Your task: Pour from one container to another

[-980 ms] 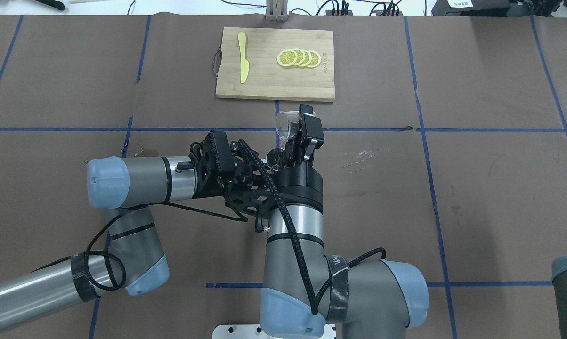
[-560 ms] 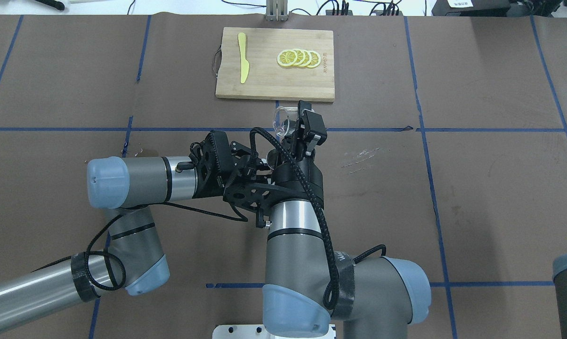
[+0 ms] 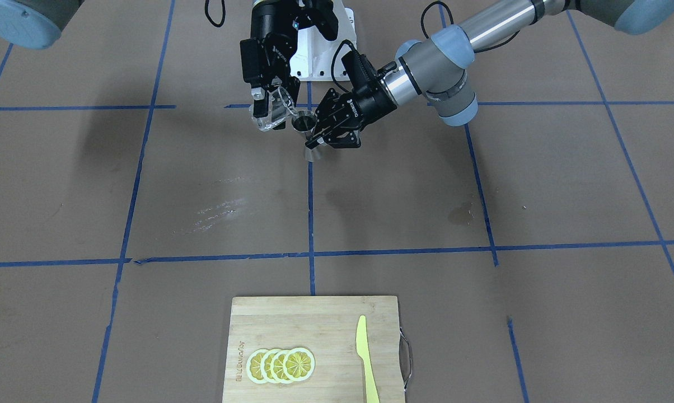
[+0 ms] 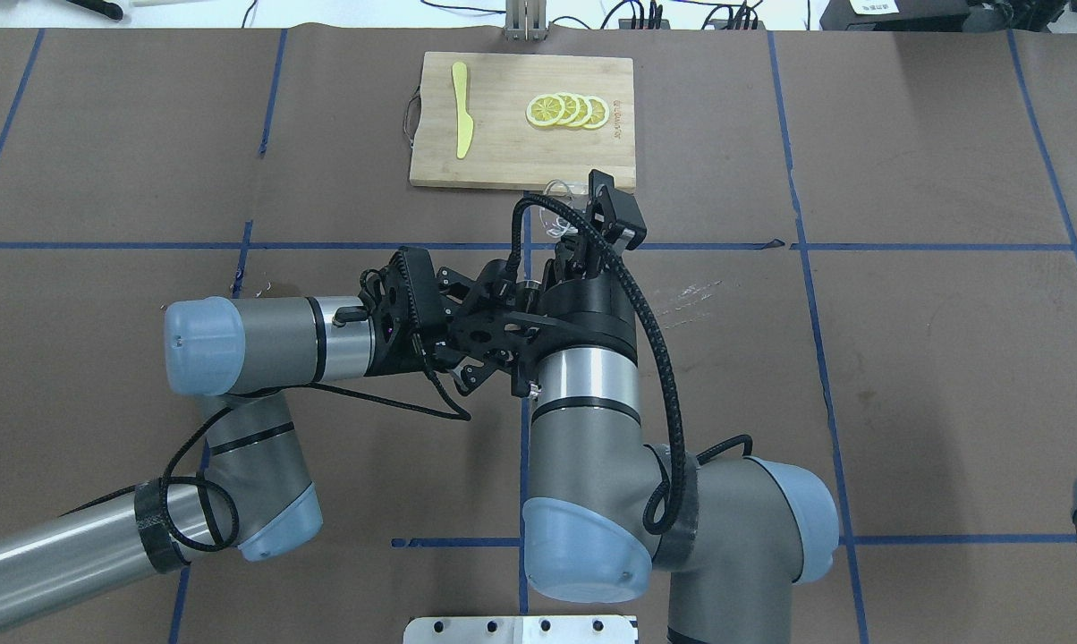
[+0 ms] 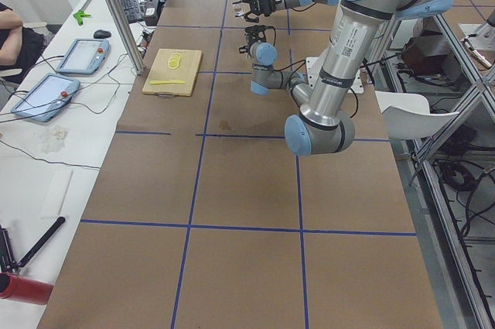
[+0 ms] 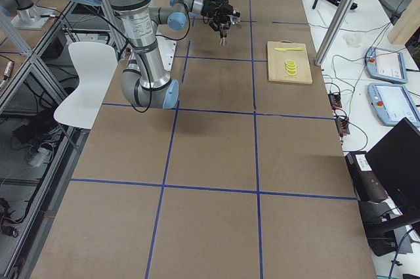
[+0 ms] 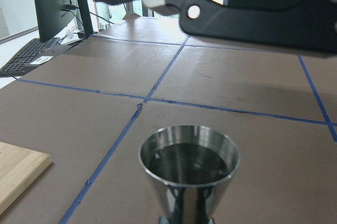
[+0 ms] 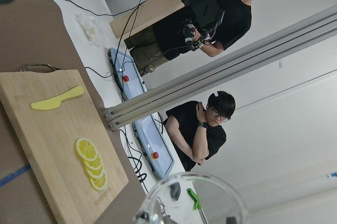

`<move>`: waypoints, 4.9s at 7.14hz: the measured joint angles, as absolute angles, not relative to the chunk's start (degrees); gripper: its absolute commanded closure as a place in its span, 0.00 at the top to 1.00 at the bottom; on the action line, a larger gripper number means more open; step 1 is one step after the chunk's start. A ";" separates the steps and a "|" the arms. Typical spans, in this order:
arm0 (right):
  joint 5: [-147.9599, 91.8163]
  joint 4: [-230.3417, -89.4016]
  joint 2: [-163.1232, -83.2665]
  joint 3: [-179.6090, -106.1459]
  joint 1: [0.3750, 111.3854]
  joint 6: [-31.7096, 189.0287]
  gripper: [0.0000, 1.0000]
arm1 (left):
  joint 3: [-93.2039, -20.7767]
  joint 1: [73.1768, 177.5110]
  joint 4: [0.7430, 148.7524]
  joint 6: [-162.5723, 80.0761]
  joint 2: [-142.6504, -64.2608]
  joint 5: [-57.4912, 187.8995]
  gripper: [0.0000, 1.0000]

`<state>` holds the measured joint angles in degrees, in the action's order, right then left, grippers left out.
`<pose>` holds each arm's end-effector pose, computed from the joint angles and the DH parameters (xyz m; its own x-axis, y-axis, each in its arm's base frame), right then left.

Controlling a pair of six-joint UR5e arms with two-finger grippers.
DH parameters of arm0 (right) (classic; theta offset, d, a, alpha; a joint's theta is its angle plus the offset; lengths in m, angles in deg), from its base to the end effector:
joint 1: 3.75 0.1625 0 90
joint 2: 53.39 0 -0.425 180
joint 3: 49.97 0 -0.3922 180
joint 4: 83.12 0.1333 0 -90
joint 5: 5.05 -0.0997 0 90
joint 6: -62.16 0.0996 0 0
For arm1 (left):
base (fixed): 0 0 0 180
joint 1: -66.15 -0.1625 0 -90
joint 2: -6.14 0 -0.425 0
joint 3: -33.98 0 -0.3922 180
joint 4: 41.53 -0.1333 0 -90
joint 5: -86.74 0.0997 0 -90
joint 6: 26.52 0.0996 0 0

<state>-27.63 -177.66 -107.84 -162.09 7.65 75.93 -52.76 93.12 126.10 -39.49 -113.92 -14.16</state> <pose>-0.4919 -0.3290 0.1201 0.9170 -0.1955 -0.3477 0.3808 0.1700 0.9089 0.5121 -0.3890 0.2326 0.2251 0.9591 -0.1714 0.2798 0.1049 0.9543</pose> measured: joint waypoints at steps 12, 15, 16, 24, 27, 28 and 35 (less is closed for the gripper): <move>-30.72 -172.42 -112.74 -163.29 10.56 75.96 0.00 | -60.47 99.65 142.32 -46.83 -91.44 -14.30 0.00; -30.71 -172.42 -112.79 -163.31 10.51 76.02 0.00 | -60.43 99.79 151.66 -51.91 -80.81 -13.72 0.00; -30.71 -172.42 -112.80 -163.34 10.52 76.03 0.00 | -60.40 99.76 153.51 -55.24 -78.22 -10.63 0.00; -30.71 -172.42 -112.80 -163.35 10.57 76.07 0.00 | -60.06 84.84 158.85 -68.27 -69.83 27.47 0.00; -30.71 -172.42 -112.80 -163.35 10.55 76.16 0.00 | -59.16 77.08 158.68 -68.67 -69.23 48.10 0.00; -30.71 -172.42 -112.80 -163.35 10.54 76.17 0.00 | -58.25 76.19 158.47 -68.57 -69.93 51.79 0.00; -30.64 -172.42 -113.38 -163.43 10.49 76.31 0.00 | -54.82 75.50 157.17 -65.08 -73.65 52.42 0.00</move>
